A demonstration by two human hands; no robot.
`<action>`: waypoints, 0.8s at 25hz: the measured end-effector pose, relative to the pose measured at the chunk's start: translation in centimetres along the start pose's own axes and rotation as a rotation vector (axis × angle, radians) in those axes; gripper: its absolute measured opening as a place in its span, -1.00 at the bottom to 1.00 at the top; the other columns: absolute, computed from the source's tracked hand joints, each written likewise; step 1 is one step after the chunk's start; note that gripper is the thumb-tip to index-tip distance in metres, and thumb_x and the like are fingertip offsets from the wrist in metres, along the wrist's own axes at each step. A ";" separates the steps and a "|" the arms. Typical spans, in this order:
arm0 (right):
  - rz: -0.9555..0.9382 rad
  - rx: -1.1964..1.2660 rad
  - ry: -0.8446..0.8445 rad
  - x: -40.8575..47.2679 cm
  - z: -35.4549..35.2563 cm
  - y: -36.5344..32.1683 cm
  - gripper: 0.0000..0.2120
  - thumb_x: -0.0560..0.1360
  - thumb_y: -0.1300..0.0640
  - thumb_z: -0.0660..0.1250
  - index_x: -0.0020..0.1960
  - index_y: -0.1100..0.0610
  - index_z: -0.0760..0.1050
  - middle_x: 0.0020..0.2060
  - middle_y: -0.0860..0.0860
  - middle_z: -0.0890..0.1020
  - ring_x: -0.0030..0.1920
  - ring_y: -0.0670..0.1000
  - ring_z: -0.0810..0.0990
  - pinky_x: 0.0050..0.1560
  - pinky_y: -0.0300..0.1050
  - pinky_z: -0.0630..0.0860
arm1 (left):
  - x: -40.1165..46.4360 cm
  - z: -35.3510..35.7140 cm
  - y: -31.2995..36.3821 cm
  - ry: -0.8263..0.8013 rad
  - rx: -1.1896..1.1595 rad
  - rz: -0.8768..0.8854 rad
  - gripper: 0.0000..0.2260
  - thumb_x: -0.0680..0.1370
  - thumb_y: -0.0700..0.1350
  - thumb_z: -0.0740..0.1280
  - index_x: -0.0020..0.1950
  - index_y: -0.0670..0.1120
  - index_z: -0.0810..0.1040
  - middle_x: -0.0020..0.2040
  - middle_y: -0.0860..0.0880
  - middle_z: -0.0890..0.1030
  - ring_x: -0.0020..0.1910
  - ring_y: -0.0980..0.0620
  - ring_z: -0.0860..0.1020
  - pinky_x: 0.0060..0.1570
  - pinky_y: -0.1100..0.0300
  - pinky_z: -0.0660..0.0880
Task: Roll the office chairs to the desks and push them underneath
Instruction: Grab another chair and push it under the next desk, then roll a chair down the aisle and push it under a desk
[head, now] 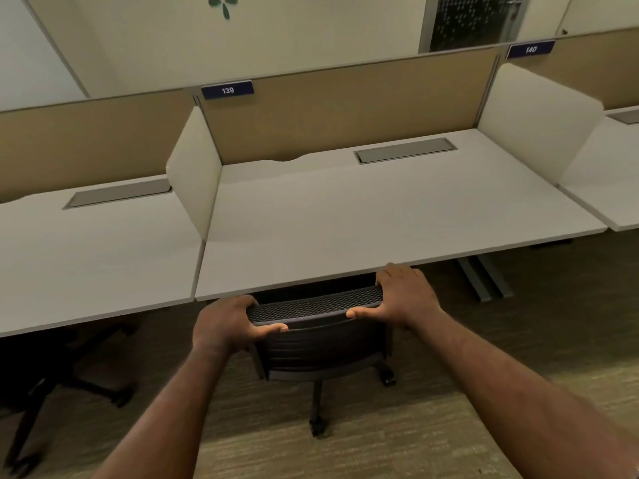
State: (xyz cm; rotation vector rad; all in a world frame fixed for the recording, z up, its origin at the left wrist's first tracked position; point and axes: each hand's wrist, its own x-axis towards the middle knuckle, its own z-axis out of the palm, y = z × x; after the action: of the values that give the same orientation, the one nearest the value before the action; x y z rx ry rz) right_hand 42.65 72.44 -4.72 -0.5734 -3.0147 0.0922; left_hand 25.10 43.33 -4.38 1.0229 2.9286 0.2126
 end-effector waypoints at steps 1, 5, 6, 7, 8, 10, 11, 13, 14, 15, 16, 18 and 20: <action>0.002 0.002 0.004 0.2 0.0 -0.1 0.07 0.10 -0.79 -0.14 0.03 0.07 0.51 -0.02 0.03 0.54 0.01 0.07 0.48 0.09 0.05 0.44 | 0.2 0.0 -0.1 -0.009 -0.005 0.002 -0.10 0.07 0.74 0.07 0.06 0.12 0.59 -0.09 0.13 0.64 -0.12 0.07 0.57 -0.11 0.10 0.55; 0.003 0.003 0.008 0.1 -0.1 -0.2 0.06 0.13 -0.78 -0.15 0.04 0.07 0.51 -0.01 0.02 0.54 0.00 0.05 0.47 0.11 0.05 0.45 | 0.6 0.0 -0.5 -0.015 -0.011 0.027 -0.09 0.07 0.75 0.04 0.06 0.13 0.59 -0.10 0.14 0.63 -0.15 0.09 0.55 -0.14 0.10 0.54; 0.004 0.001 0.010 -0.1 -0.1 -0.3 0.06 0.14 -0.77 -0.17 0.06 0.06 0.51 0.01 0.02 0.54 0.02 0.05 0.47 0.14 0.06 0.44 | 0.7 -0.1 -0.4 -0.009 -0.018 0.039 -0.10 0.08 0.75 0.04 0.04 0.13 0.59 -0.11 0.14 0.62 -0.16 0.10 0.54 -0.18 0.12 0.51; 0.012 0.000 0.020 -0.4 -0.1 -0.4 0.06 0.17 -0.76 -0.18 0.10 0.06 0.51 0.04 0.03 0.54 0.06 0.06 0.47 0.18 0.08 0.42 | 0.8 -0.1 -0.1 -0.001 -0.029 0.061 -0.11 0.08 0.75 0.04 0.01 0.12 0.60 -0.13 0.14 0.62 -0.18 0.10 0.53 -0.23 0.14 0.47; 0.028 0.002 0.046 -0.9 0.0 -0.5 0.05 0.21 -0.74 -0.19 0.15 0.06 0.50 0.09 0.04 0.54 0.11 0.07 0.47 0.24 0.11 0.39 | 1.1 -0.2 0.6 0.006 -0.040 0.094 -0.11 0.08 0.75 0.04 -0.01 0.11 0.61 -0.15 0.14 0.62 -0.19 0.10 0.53 -0.26 0.15 0.44; 0.093 0.023 0.139 -2.2 0.3 -0.6 0.01 0.28 -0.70 -0.14 0.25 0.07 0.47 0.17 0.07 0.52 0.20 0.10 0.45 0.31 0.16 0.32 | 1.9 0.1 3.0 0.017 -0.037 0.201 -0.12 0.11 0.74 0.03 -0.05 0.08 0.62 -0.17 0.12 0.63 -0.18 0.07 0.55 -0.24 0.15 0.46; 0.129 0.033 0.188 -3.0 0.6 -0.4 0.00 0.30 -0.69 -0.11 0.29 0.08 0.44 0.20 0.08 0.51 0.24 0.11 0.43 0.33 0.17 0.30 | 2.3 0.4 4.8 0.034 -0.036 0.266 -0.13 0.14 0.73 0.03 -0.05 0.07 0.63 -0.17 0.11 0.63 -0.15 0.05 0.55 -0.23 0.14 0.47; 0.208 0.038 0.252 -5.0 0.7 0.6 -0.02 0.34 -0.66 -0.06 0.36 0.09 0.39 0.26 0.09 0.48 0.29 0.12 0.40 0.34 0.18 0.28 | 3.2 0.9 9.0 0.091 -0.063 0.415 -0.17 0.22 0.70 0.03 -0.02 0.05 0.62 -0.14 0.07 0.62 -0.08 0.01 0.53 -0.21 0.11 0.44; 0.250 0.032 0.267 -6.2 0.7 1.5 -0.03 0.36 -0.64 -0.05 0.38 0.10 0.38 0.28 0.09 0.48 0.31 0.12 0.39 0.33 0.19 0.28 | 3.6 1.1 11.2 0.113 -0.082 0.490 -0.19 0.26 0.68 0.04 0.02 0.05 0.62 -0.09 0.05 0.63 -0.02 -0.01 0.52 -0.18 0.10 0.43; 0.307 0.018 0.275 -7.7 0.6 2.7 -0.04 0.37 -0.63 -0.03 0.39 0.11 0.37 0.30 0.09 0.48 0.32 0.12 0.39 0.33 0.19 0.29 | 3.9 1.5 13.7 0.123 -0.098 0.571 -0.20 0.29 0.65 0.05 0.07 0.04 0.61 -0.01 0.02 0.64 0.08 -0.04 0.51 -0.09 0.06 0.44; 0.364 0.004 0.278 -9.3 0.5 4.1 -0.06 0.39 -0.61 -0.02 0.40 0.12 0.37 0.31 0.09 0.48 0.34 0.12 0.39 0.32 0.20 0.30 | 4.1 1.8 16.0 0.128 -0.110 0.640 -0.20 0.32 0.63 0.07 0.14 0.01 0.60 0.10 0.00 0.63 0.22 -0.08 0.46 0.05 -0.01 0.44; 0.487 -0.020 0.294 -13.3 0.4 7.3 -0.10 0.42 -0.58 -0.01 0.40 0.12 0.37 0.31 0.09 0.48 0.35 0.12 0.40 0.32 0.21 0.32 | 4.3 2.4 20.9 0.120 -0.114 0.767 -0.20 0.34 0.58 0.14 0.25 -0.01 0.56 0.31 -0.03 0.55 0.45 -0.14 0.30 0.30 -0.14 0.32; 0.632 -0.046 0.318 -18.1 0.4 10.7 -0.14 0.45 -0.54 0.02 0.40 0.12 0.38 0.32 0.10 0.49 0.36 0.12 0.40 0.32 0.22 0.33 | 3.9 3.2 26.1 0.108 -0.099 0.905 -0.22 0.36 0.56 0.17 0.30 0.00 0.54 0.39 -0.03 0.49 0.51 -0.14 0.20 0.38 -0.19 0.21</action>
State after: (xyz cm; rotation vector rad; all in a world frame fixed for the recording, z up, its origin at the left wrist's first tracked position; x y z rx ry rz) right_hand 63.31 75.69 -6.95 -1.3738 -2.4335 -0.0343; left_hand 38.41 66.38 -3.85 2.2768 2.2654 0.4236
